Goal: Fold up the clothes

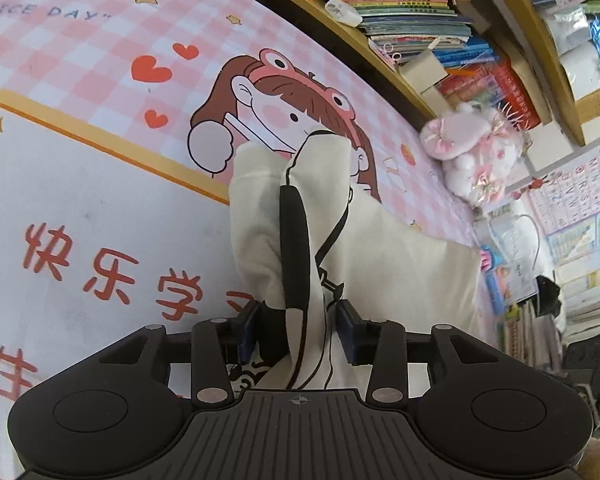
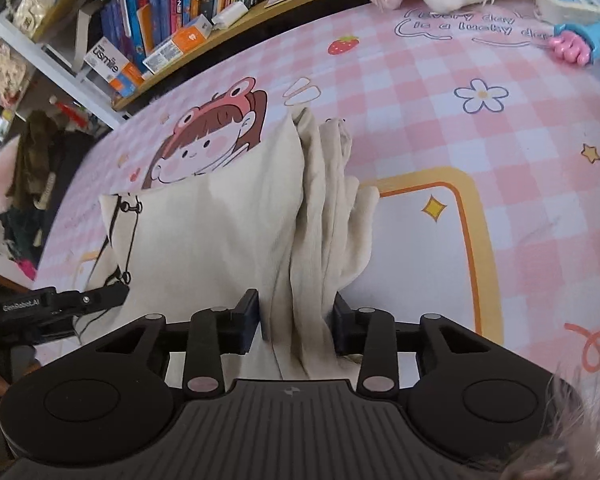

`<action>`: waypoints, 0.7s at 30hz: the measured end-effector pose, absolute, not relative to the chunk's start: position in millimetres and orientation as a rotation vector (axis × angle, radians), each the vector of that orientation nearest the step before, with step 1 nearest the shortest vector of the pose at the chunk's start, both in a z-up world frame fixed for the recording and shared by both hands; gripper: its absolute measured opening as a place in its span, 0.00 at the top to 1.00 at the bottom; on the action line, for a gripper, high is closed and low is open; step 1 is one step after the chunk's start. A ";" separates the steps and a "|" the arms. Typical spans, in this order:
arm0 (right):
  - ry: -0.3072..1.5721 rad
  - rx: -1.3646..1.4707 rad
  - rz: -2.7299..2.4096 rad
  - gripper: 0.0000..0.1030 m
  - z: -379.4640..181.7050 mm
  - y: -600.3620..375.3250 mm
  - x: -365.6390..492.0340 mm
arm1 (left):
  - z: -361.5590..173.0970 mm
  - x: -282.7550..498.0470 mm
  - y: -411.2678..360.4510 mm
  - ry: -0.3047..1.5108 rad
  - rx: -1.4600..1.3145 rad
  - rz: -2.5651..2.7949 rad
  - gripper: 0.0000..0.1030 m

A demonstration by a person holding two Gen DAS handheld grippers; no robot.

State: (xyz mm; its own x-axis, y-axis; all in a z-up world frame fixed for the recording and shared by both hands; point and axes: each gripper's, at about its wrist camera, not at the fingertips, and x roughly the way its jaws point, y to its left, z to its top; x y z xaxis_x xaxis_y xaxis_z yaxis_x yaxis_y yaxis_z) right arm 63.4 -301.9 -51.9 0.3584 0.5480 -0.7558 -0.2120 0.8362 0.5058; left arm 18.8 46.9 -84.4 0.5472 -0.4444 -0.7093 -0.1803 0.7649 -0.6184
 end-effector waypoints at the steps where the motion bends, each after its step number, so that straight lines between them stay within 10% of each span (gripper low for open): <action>1: 1.100 0.347 0.505 0.66 -51.7 -300.8 64.0 | -84.3 19.6 45.2 0.999 -0.713 -0.170 0.64; 7: 1.048 0.240 0.501 0.77 -40.3 -285.4 59.8 | -67.1 14.5 28.0 0.952 -0.615 -0.136 0.79; 21: 0.931 0.199 0.538 0.79 -18.3 -292.0 42.9 | -39.7 -0.6 20.7 0.864 -0.590 -0.150 0.80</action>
